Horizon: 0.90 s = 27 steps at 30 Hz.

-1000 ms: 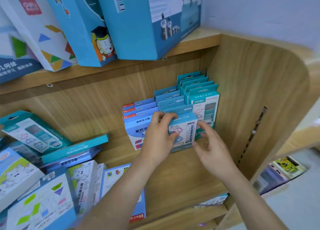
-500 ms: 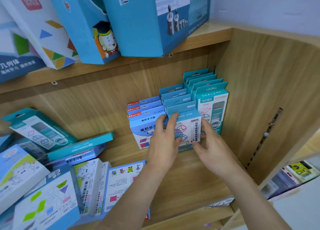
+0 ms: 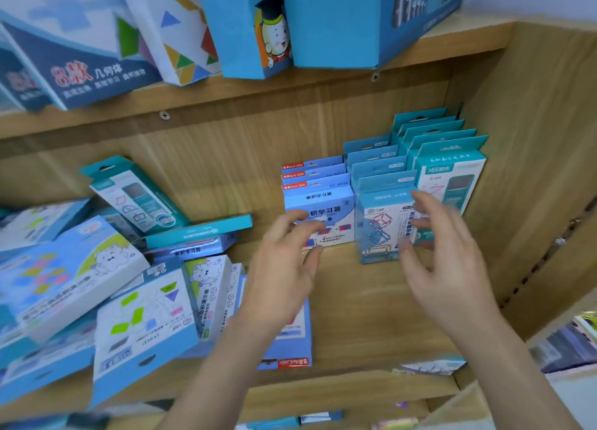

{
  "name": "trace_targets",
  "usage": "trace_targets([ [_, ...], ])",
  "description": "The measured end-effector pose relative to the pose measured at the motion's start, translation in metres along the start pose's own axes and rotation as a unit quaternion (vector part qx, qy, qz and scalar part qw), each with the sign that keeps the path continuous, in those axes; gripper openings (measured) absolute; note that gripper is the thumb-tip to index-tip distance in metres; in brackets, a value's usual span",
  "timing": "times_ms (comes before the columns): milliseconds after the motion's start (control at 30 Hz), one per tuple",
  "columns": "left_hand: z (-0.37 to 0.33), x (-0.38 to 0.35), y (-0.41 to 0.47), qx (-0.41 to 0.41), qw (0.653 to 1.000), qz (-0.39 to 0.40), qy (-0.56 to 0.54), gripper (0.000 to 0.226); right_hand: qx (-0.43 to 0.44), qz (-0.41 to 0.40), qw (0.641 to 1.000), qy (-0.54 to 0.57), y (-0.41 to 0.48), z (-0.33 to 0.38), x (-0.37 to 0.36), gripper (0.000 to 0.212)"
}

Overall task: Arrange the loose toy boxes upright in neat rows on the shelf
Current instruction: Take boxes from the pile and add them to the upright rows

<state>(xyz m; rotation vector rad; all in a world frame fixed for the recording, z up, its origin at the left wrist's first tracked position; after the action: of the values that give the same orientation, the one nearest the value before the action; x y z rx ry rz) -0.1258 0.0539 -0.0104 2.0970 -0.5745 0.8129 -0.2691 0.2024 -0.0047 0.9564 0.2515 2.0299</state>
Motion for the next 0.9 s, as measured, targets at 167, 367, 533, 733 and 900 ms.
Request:
trace_targets([
  [167,0.042,0.067,-0.043,0.056,0.996,-0.007,0.063,0.018,0.056,0.14,0.987,0.06,-0.021,0.041,-0.068,0.054],
  [367,0.073,0.129,-0.088,0.133,0.98,-0.032,0.141,0.016,0.106,0.295,0.949,0.047,-0.058,0.072,-0.138,0.063],
  [533,0.107,0.133,-0.121,0.143,0.973,0.048,0.173,0.028,0.164,0.445,0.872,-0.12,-0.091,0.08,-0.185,0.087],
  [733,0.108,0.142,-0.112,0.144,0.975,0.071,0.155,0.043,0.153,0.463,0.845,-0.22,-0.091,0.069,-0.204,0.074],
  [900,0.084,0.132,-0.033,0.081,0.976,0.071,0.187,0.033,0.124,0.448,0.861,-0.207,-0.074,0.069,-0.195,0.058],
])
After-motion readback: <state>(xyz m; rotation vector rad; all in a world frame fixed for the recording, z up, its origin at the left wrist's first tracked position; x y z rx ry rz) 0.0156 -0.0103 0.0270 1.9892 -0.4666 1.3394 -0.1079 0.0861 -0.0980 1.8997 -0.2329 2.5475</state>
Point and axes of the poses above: each hand's wrist, its own y-axis towards the middle knuckle, its own x-axis out of the back of the hand, z = x × y, the point moved 9 cm from there along y, towards the middle knuckle, and after that the axes turned 2 degrees about y, right-handed, at the moved point
